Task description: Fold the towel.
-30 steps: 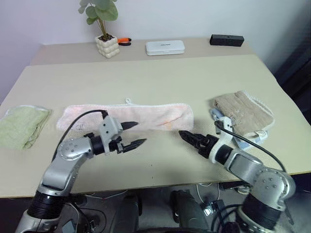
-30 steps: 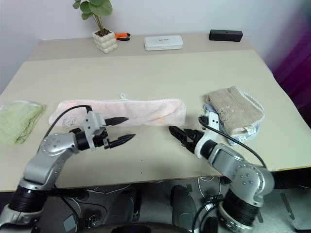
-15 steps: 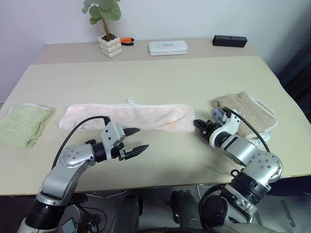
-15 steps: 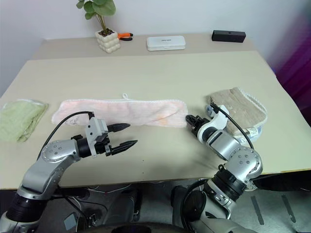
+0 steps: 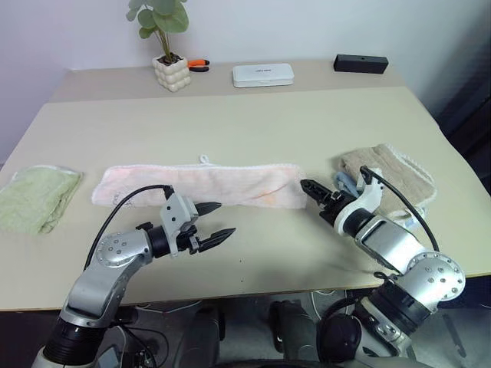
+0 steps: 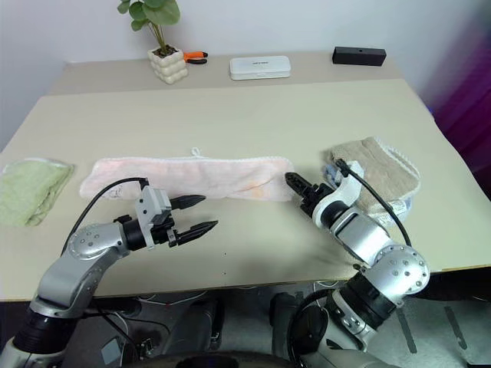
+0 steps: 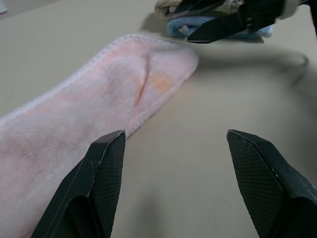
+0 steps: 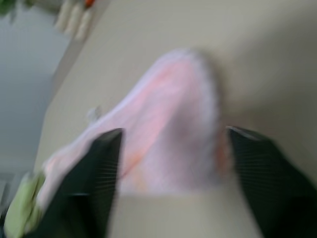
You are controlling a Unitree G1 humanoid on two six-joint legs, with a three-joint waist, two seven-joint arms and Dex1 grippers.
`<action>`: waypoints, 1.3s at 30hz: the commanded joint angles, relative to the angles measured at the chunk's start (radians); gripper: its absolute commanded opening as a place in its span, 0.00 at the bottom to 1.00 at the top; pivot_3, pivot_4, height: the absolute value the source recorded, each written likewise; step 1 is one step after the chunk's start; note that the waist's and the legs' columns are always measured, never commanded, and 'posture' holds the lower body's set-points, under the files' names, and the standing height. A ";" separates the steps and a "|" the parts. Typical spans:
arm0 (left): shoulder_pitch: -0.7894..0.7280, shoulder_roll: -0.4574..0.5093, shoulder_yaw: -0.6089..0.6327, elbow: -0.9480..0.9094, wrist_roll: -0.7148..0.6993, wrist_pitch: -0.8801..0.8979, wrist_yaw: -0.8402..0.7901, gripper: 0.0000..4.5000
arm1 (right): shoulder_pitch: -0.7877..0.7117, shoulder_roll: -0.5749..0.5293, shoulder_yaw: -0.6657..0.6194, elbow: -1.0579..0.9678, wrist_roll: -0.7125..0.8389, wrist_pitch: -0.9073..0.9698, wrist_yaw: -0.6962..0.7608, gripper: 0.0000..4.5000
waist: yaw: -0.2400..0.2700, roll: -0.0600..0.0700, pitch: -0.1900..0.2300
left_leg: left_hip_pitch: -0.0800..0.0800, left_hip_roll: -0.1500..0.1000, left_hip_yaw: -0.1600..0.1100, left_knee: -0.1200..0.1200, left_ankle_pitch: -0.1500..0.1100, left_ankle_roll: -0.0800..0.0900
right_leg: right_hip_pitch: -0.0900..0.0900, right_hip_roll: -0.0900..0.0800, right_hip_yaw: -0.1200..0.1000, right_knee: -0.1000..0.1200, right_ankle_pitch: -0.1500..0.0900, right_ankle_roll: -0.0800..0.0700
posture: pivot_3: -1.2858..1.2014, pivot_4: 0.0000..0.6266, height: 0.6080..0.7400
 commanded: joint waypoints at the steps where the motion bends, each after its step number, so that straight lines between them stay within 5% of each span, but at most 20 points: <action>1: -0.012 -0.003 0.007 -0.011 -0.003 -0.015 0.002 0.74 | 0.086 0.036 0.060 -0.018 0.035 0.034 0.003 0.98 | 0.000 0.000 0.000 | 0.000 0.000 0.000 0.000 0.000 0.000 | 0.000 0.000 0.000 0.000 0.000 0.000 | 0.52 0.24 0.99; 14: -0.013 0.007 0.017 -0.042 -0.015 0.016 0.004 0.74 | 0.029 0.101 0.114 0.221 0.022 -0.135 -0.122 0.98 | -0.017 -0.001 -0.001 | 0.000 0.001 0.000 -0.001 0.000 0.000 | 0.000 0.001 0.000 -0.001 0.000 -0.001 | 0.52 0.24 0.99; 18: -0.011 0.011 0.022 -0.047 -0.011 0.017 0.010 0.74 | 0.026 0.079 0.137 0.250 0.066 -0.228 -0.172 0.71 | -0.022 -0.001 -0.001 | 0.001 0.001 -0.001 -0.001 0.000 0.000 | 0.000 0.001 0.000 -0.001 0.000 -0.001 | 0.52 0.24 0.99; 24: -0.010 0.007 0.015 -0.043 -0.009 0.010 0.020 0.74 | 0.053 0.020 0.179 0.215 0.132 -0.309 -0.207 0.01 | -0.022 0.000 -0.001 | -0.001 0.001 -0.001 -0.002 0.000 0.000 | -0.001 0.001 0.000 -0.002 -0.001 0.000 | 0.52 0.24 0.99; 28: -0.012 -0.005 0.000 -0.040 -0.005 0.007 0.027 0.74 | 0.078 -0.056 0.218 0.165 0.166 -0.342 -0.194 0.01 | -0.019 0.000 0.000 | -0.001 0.001 -0.001 -0.002 0.000 0.000 | -0.001 0.001 0.000 -0.002 -0.001 0.000 | 0.52 0.24 0.99; 33: -0.018 -0.022 -0.032 -0.024 0.012 -0.007 0.023 0.74 | 0.132 -0.377 0.346 0.042 0.082 -0.309 -0.010 0.01 | -0.015 0.002 0.001 | -0.003 0.000 0.000 -0.002 0.000 0.000 | -0.001 -0.001 0.000 -0.006 -0.001 0.000 | 0.52 0.24 0.99; 39: -0.041 -0.036 -0.046 -0.001 0.021 -0.014 0.018 0.74 | 0.098 -0.567 0.423 0.038 0.016 -0.354 0.142 0.01 | -0.021 0.002 0.001 | -0.003 0.001 0.000 -0.003 0.000 0.000 | 0.000 0.001 0.000 -0.009 -0.001 0.000 | 0.52 0.24 0.99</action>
